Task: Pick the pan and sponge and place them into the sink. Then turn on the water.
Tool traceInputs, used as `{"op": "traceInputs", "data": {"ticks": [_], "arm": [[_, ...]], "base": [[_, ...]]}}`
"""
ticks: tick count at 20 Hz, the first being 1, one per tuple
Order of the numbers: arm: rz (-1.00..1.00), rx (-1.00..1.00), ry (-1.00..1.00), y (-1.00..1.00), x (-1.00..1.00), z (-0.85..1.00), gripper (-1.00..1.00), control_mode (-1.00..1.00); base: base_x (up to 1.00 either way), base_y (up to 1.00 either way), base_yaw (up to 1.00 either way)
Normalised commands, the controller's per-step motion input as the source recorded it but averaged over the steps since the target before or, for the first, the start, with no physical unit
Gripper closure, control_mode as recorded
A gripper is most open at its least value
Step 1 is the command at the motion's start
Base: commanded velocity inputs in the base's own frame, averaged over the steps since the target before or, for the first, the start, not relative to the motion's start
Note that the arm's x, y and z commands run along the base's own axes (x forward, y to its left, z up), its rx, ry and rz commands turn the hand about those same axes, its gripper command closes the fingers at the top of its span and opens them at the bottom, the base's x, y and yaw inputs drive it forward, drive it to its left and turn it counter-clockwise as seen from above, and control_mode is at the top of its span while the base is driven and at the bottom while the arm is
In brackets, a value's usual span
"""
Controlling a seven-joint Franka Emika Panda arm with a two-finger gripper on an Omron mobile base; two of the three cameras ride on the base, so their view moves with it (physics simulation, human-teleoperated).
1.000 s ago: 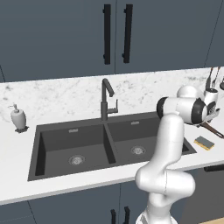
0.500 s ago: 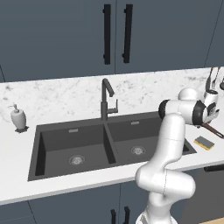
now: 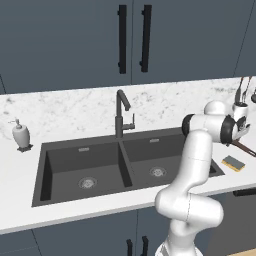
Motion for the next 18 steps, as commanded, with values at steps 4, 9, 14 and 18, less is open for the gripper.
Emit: {"op": "traceInputs", "data": {"ticks": [4, 9, 14, 18], "arm": [[0.0, -0.01, 0.0, 0.0, -0.01, -0.03, 1.0, -1.0], [0.02, 0.0, -0.01, 0.19, -0.25, 0.01, 1.0, -1.0], [0.08, 0.0, -0.05, 0.55, -0.36, 0.35, 1.0, -1.0], [0.13, 0.0, 0.0, 0.72, -0.06, 0.61, 1.0, -1.0]], "base": [[0.0, 0.0, 0.0], [0.0, 0.0, 0.0], [0.0, 0.0, 0.0], [0.0, 0.0, 0.0]]}}
